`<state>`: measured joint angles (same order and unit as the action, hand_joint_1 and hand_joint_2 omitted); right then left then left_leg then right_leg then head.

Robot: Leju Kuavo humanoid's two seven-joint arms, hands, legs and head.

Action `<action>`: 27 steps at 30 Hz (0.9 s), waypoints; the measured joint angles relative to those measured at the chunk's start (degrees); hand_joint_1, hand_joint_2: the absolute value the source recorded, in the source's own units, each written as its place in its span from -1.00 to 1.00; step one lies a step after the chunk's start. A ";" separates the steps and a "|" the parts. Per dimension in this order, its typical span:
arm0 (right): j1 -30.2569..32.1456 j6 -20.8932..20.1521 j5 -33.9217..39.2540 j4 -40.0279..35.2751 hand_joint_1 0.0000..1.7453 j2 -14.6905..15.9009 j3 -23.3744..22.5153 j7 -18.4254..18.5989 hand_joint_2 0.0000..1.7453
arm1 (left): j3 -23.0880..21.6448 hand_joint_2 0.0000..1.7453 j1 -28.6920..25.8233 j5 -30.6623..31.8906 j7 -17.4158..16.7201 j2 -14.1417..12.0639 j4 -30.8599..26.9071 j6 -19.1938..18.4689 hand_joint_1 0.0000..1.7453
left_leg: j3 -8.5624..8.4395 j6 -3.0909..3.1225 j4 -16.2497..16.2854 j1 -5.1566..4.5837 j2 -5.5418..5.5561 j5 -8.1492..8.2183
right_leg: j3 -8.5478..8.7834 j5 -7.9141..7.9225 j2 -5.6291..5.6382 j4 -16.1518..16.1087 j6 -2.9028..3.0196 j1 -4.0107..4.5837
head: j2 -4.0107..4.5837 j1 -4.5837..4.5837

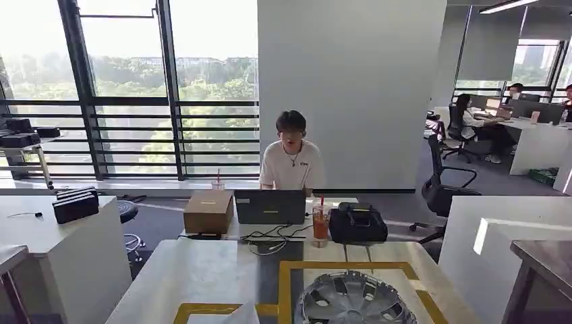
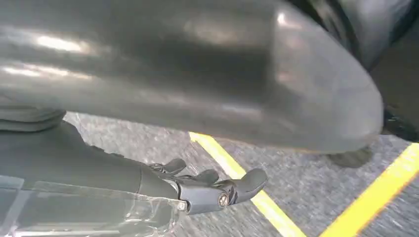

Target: Take the parts from the cabinet and place them on the table.

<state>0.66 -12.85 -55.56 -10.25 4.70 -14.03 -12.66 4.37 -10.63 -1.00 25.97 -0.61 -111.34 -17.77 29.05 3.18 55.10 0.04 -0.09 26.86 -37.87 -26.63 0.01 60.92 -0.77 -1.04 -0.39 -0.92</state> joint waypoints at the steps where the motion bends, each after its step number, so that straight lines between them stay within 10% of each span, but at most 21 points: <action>1: 0.00 0.00 0.07 0.00 -1.00 0.11 0.00 0.02 -1.00 | 0.04 -1.00 -0.36 0.87 -0.17 0.00 0.37 0.33 -1.00 | 0.83 0.00 0.01 -0.04 -0.01 -0.66 | -1.19 -3.19 0.00 4.36 0.30 0.00 | 0.02 0.06; 2: -0.03 0.02 0.26 0.00 -1.00 0.15 -0.02 -0.02 -1.00 | 0.07 -1.00 -0.71 1.51 -0.20 0.00 0.99 0.39 -1.00 | 1.85 0.03 0.07 -0.13 -0.05 -1.41 | -2.35 -5.86 -0.01 9.48 0.23 0.01 | 0.02 0.00; 4: -0.04 0.24 0.61 0.00 -1.00 0.15 -0.18 -0.26 -1.00 | 0.07 -1.00 -1.44 2.73 -0.31 0.00 2.25 0.46 -1.00 | 3.22 -0.01 0.18 -0.24 -0.13 -2.74 | -2.21 -6.18 -0.03 14.09 -0.74 -0.05 | 0.02 0.09; 7: -0.02 0.68 0.98 0.00 -1.00 0.39 -0.37 -0.96 -1.00 | 0.33 -1.00 -2.98 4.85 -1.09 -0.02 4.26 1.27 -1.00 | 5.78 -0.45 0.87 -0.24 -0.15 -4.27 | 6.59 -1.52 -0.03 3.80 -2.15 -0.04 | 0.00 0.13; 9: -0.18 0.87 1.05 -0.07 -1.00 0.63 -0.42 -1.33 -1.00 | 0.72 -1.00 -3.91 6.86 -2.41 -0.02 5.33 1.68 -1.00 | 6.75 -1.05 1.55 -0.58 -0.12 -4.89 | 13.33 -4.31 0.02 -6.39 -0.94 0.29 | 0.00 0.22; 13: 0.36 1.31 1.07 -0.04 -1.00 0.94 -0.48 -1.90 -1.00 | 2.21 -1.00 -6.62 10.30 -4.51 0.02 8.51 1.09 -1.00 | 6.71 -2.39 1.46 -0.29 -0.11 -6.61 | 11.39 -2.66 -0.02 -6.41 0.76 0.25 | 0.02 -0.06; 16: 0.45 1.68 1.07 0.13 -1.00 1.01 -0.48 -1.95 -1.00 | 4.05 -1.00 -8.55 14.21 -5.99 0.04 11.48 0.54 -1.00 | 8.84 -3.47 8.33 0.24 0.14 3.02 | 9.61 -0.90 -0.31 -6.33 1.63 0.12 | 0.09 -0.28; 19: 0.58 1.92 1.05 0.24 -1.00 1.03 -0.48 -1.99 -1.00 | 5.91 -1.00 -9.13 17.69 -6.05 0.33 14.69 -0.22 -1.00 | 10.11 -3.88 16.85 0.49 0.14 7.94 | 7.88 0.45 -0.37 -6.19 1.62 0.20 | 0.09 -0.31; 21: 0.62 2.03 1.07 0.37 -1.00 1.03 -0.48 -2.10 -1.00 | 7.98 -1.00 -9.73 20.90 -6.01 0.92 17.36 -1.18 -1.00 | 8.59 -3.87 18.77 0.56 0.14 5.36 | 6.39 1.70 -0.35 -5.89 1.45 0.22 | 0.07 -0.37; 23: 0.68 2.10 1.07 0.53 -1.00 1.07 -0.50 -2.23 -1.00 | 10.59 -1.00 -9.63 23.89 -5.44 1.79 19.96 -2.36 -1.00 | 3.10 -3.52 12.35 0.54 0.14 1.23 | 4.84 2.57 -0.29 -5.47 1.04 0.24 | 0.07 -0.39; 25: 0.69 2.12 1.16 0.66 -1.00 0.98 -0.57 -2.43 -1.00 | 13.82 -1.00 -9.47 27.43 -4.70 2.62 22.06 -3.89 -1.00 | -4.42 -2.66 1.31 0.22 0.14 3.86 | 4.17 3.42 -0.25 -5.12 0.52 0.44 | 0.07 -0.46; 27: 0.66 2.12 1.25 0.90 -1.00 1.00 -0.76 -2.53 -1.00 | 16.73 -1.00 -9.33 30.63 -4.18 3.71 24.27 -5.05 -1.00 | -4.49 -2.23 -0.39 -0.25 0.16 3.90 | 4.28 4.41 -0.34 -5.44 -0.21 0.33 | 0.06 -0.26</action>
<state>1.31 -10.73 -54.31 -9.36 5.70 -14.80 -15.19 21.10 -19.97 29.63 21.79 3.10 -87.06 -22.82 24.56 0.95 54.71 -0.21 0.08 30.76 -33.59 -22.22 -0.34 55.48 -0.97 -0.71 -0.33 -1.18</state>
